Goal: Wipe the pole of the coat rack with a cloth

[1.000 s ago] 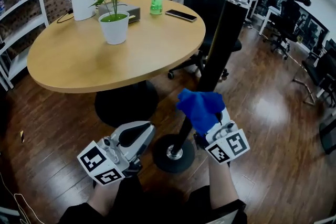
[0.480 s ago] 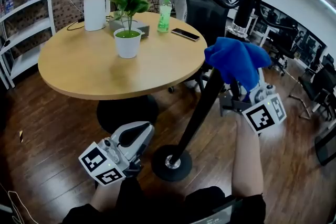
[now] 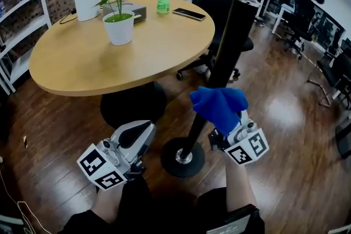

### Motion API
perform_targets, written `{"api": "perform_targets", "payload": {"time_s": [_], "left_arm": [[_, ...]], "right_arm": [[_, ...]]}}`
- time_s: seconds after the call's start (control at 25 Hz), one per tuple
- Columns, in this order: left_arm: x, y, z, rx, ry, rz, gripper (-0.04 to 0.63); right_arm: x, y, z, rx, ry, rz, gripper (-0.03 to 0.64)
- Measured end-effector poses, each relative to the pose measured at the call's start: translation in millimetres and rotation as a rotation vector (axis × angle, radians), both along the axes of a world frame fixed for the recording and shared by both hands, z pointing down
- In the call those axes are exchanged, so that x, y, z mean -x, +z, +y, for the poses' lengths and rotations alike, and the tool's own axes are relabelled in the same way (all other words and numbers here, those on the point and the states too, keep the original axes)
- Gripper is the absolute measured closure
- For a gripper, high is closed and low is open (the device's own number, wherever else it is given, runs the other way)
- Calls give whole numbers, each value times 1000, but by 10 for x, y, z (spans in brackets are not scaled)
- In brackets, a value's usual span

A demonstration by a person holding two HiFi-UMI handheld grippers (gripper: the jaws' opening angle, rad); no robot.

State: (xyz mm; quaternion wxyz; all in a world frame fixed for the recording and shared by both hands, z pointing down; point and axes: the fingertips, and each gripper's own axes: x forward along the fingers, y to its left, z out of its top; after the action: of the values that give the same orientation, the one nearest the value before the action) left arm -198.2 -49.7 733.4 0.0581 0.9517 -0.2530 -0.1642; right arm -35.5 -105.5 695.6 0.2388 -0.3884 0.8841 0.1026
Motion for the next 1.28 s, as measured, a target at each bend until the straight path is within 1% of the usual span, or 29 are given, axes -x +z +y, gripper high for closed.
{"api": "perform_targets", "payload": {"time_s": [0.16, 0.32, 0.48, 0.56, 0.64, 0.72, 0.8, 0.84, 0.88, 0.92, 1.04, 1.2, 1.28], "left_arm": [[-66, 213, -75, 34, 8, -30, 595], [-127, 391, -95, 62, 14, -60, 595], [-120, 568, -107, 94, -2, -93, 595], [-116, 646, -97, 107, -6, -106, 595], [-113, 687, -77, 114, -13, -113, 595], [-106, 691, -66, 114, -23, -116, 595], [-84, 673, -68, 107, -40, -118, 595], [-71, 659, -73, 104, -46, -116, 595], [-60, 642, -77, 103, -50, -113, 595], [-48, 626, -80, 103, -52, -110, 595], [-27, 574, -79, 98, -49, -98, 595], [-32, 405, -75, 60, -46, -65, 595], [-3, 300, -49, 44, -50, -44, 595]], "right_arm": [[166, 1160, -49, 169, -48, 64, 595], [150, 2305, -79, 378, -84, 30, 595], [132, 3385, -108, 632, -101, -1, 595], [137, 3779, -108, 717, -101, -7, 595], [154, 4054, -101, 783, -95, -1, 595], [147, 4210, -98, 841, -80, -11, 595], [136, 4226, -106, 874, -84, -57, 595], [138, 4130, -110, 866, -95, -84, 595], [151, 3950, -111, 834, -114, -108, 595], [176, 3701, -110, 782, -141, -127, 595], [253, 2736, -103, 583, -213, -130, 595], [166, 1197, -103, 301, -209, -97, 595], [147, 518, -73, 207, -198, -78, 595]]}}
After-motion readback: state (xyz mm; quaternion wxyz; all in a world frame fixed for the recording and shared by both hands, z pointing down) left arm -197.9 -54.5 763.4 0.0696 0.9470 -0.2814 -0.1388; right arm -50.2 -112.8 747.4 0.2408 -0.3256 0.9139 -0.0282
